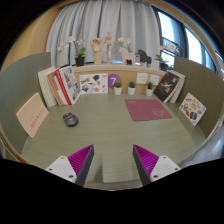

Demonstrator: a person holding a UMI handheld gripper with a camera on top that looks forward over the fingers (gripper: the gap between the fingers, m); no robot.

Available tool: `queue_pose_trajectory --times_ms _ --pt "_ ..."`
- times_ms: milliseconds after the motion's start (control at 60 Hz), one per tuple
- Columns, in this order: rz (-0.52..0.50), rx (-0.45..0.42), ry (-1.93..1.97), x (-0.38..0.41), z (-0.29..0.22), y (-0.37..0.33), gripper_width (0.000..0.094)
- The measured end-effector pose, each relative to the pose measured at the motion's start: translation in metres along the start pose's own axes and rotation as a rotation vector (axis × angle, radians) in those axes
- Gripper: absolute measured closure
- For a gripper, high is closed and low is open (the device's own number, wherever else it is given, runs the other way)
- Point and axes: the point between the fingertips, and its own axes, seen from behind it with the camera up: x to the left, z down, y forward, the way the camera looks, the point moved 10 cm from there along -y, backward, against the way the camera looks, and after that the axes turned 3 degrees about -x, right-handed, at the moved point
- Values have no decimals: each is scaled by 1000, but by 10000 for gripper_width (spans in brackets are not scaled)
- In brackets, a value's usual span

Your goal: Arrange mouse

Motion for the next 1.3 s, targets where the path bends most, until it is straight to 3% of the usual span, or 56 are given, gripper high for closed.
queue_pose_trajectory --times_ms 283,483,950,1300 --pt "-125 71 -24 131 -3 82 138" --pt "-118 131 -42 174 -13 142 138" --pt "-10 139 15 189 -60 232 142" --pt "31 160 73 172 -76 255 223"
